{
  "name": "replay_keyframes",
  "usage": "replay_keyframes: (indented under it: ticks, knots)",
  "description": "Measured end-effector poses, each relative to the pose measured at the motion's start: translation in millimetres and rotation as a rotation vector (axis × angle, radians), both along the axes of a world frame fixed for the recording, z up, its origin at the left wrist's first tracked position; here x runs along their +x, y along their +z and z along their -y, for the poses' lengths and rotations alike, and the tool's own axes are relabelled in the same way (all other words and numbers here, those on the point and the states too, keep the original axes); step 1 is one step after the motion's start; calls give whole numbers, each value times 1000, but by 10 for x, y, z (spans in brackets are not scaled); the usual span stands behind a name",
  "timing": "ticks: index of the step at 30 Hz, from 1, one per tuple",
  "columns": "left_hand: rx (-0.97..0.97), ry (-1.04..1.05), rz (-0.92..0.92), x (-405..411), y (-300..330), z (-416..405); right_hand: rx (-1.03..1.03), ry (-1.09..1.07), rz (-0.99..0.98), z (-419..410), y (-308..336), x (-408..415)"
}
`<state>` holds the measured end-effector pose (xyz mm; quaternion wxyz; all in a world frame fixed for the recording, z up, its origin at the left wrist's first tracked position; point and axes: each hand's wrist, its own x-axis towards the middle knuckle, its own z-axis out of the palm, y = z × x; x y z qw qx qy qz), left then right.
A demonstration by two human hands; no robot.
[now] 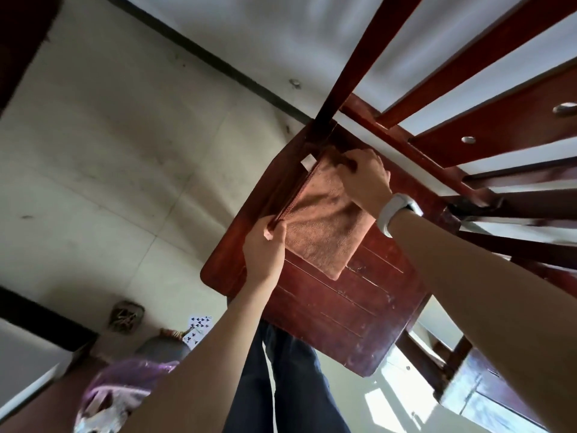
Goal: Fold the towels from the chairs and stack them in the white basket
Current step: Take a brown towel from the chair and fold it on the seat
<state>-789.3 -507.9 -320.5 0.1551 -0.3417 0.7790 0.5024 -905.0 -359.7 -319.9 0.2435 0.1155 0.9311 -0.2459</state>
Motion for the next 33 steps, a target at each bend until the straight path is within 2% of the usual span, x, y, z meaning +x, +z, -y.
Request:
replay_keyframes:
  ticks: [5,9,12,14,16,18,20,21,25,33]
  knots:
    - [-25,177,87,-15,-69,84,-147,25,-44,160,23,-74]
    - [-167,106,118,-24,-167,166,-19,41,-52,229,-108,-127]
    - [-209,104,66,-28,-161,185,67,61,-79,246,-138,-116]
    - [-427,-61,-75,27,-169,194,125,179,-258,225,-110,-20]
    - [-638,-347,-242,92,-164,167,172,360,-507,168,-98,149]
    - [-677,-660,-342,118,-177,85,208,559,-624,110,-155,348]
    - [-679,-882,-372,127,-239,-28,280,712,-595,58,-271,457]
    - [-681,-938,-353,125,-289,-66,316,752,-519,42,-309,456]
    - [-697,-969,-227,152,-532,-52,372,840,-332,-10,-503,342]
    - [-739,-1028,-177,150,-569,-24,328,822,-290,-43,-555,306]
